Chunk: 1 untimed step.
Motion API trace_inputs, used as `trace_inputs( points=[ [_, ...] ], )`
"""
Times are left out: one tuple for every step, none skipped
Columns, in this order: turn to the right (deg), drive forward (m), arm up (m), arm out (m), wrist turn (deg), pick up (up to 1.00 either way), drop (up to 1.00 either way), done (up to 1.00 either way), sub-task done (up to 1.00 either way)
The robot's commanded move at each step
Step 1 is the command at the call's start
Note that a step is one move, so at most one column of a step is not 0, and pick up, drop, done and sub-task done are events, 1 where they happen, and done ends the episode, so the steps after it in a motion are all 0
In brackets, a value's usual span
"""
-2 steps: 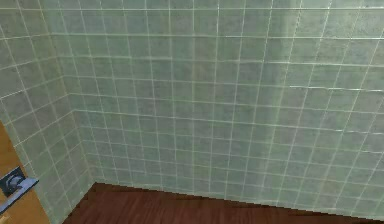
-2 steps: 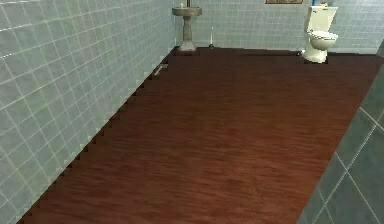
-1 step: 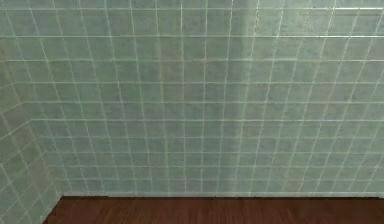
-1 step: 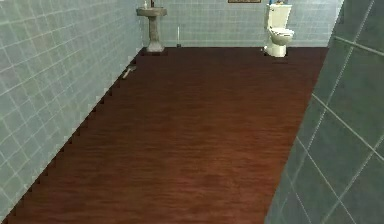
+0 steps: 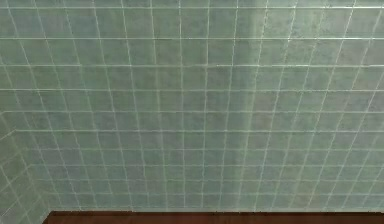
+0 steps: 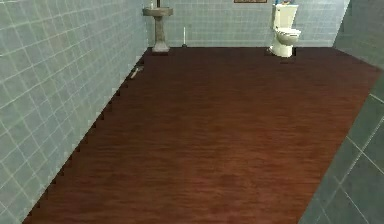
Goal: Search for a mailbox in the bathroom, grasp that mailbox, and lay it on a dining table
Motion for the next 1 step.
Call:
trace_inputs(
  points=[
    [-45.0, 0.00, 0.00, 0.00, 0.0, 0.00, 0.00, 0.00, 0.00]
  ],
)
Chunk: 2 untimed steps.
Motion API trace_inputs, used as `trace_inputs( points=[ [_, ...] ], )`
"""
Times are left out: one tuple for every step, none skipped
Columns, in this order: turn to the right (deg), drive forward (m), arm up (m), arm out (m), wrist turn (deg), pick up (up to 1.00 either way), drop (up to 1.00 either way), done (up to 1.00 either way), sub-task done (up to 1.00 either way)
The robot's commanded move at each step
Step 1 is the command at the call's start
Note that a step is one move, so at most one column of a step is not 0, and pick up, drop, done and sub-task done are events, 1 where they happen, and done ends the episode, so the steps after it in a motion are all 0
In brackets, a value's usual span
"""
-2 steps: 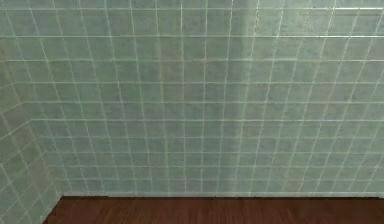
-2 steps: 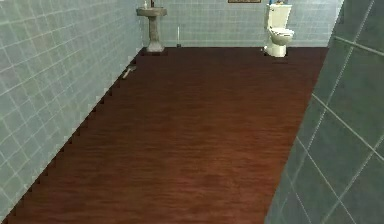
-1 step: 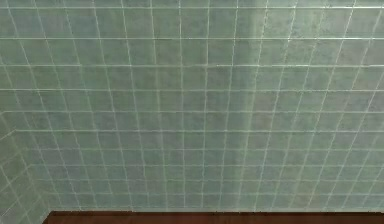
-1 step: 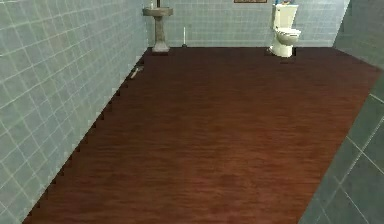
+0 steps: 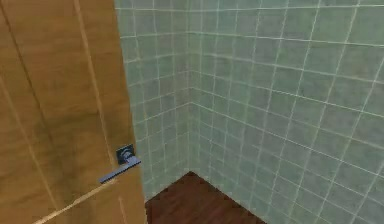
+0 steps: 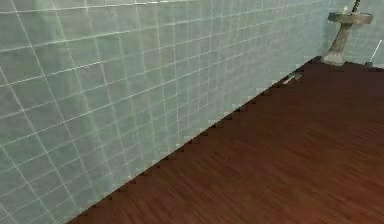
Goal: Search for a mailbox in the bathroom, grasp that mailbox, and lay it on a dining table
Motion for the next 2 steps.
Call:
trace_inputs(
  points=[
    [-45.0, 0.00, 0.00, 0.00, 0.0, 0.00, 0.00, 0.00, 0.00],
    [0.0, 0.10, 0.00, 0.00, 0.0, 0.00, 0.00, 0.00, 0.00]
  ],
)
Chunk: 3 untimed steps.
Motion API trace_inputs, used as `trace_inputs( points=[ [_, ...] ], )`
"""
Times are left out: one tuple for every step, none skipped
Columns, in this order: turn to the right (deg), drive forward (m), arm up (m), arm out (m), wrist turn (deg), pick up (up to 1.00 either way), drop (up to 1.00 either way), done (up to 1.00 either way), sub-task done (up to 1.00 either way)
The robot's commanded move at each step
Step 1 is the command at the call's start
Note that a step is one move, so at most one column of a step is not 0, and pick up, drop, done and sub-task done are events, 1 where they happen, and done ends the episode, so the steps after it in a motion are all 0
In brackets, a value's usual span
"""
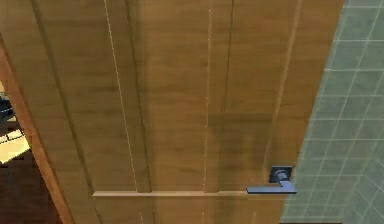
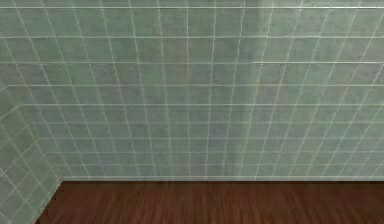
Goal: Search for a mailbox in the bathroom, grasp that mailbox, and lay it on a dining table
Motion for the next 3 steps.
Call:
trace_inputs(
  points=[
    [-45.0, 0.00, 0.00, 0.00, 0.0, 0.00, 0.00, 0.00, 0.00],
    [-27.0, 0.00, 0.00, 0.00, 0.0, 0.00, 0.00, 0.00, 0.00],
    [0.0, 0.35, 0.00, 0.00, 0.0, 0.00, 0.00, 0.00, 0.00]
  ],
)
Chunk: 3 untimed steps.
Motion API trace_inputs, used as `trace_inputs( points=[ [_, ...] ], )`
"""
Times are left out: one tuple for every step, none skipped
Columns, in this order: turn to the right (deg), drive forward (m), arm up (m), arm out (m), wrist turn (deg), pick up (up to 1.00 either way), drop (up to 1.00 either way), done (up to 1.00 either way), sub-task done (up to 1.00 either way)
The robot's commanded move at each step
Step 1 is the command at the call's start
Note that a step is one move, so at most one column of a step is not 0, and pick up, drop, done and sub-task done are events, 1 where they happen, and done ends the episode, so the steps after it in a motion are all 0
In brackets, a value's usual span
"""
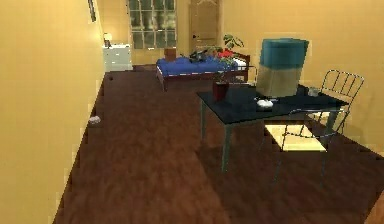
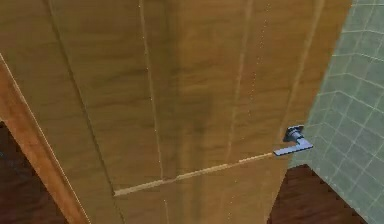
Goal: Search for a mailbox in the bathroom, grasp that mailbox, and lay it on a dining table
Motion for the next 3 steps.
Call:
trace_inputs(
  points=[
    [-12.0, 0.00, 0.00, 0.00, 0.0, 0.00, 0.00, 0.00, 0.00],
    [0.0, 0.05, 0.00, 0.00, 0.0, 0.00, 0.00, 0.00, 0.00],
    [0.0, 1.00, 0.00, 0.00, 0.0, 0.00, 0.00, 0.00, 0.00]
  ],
)
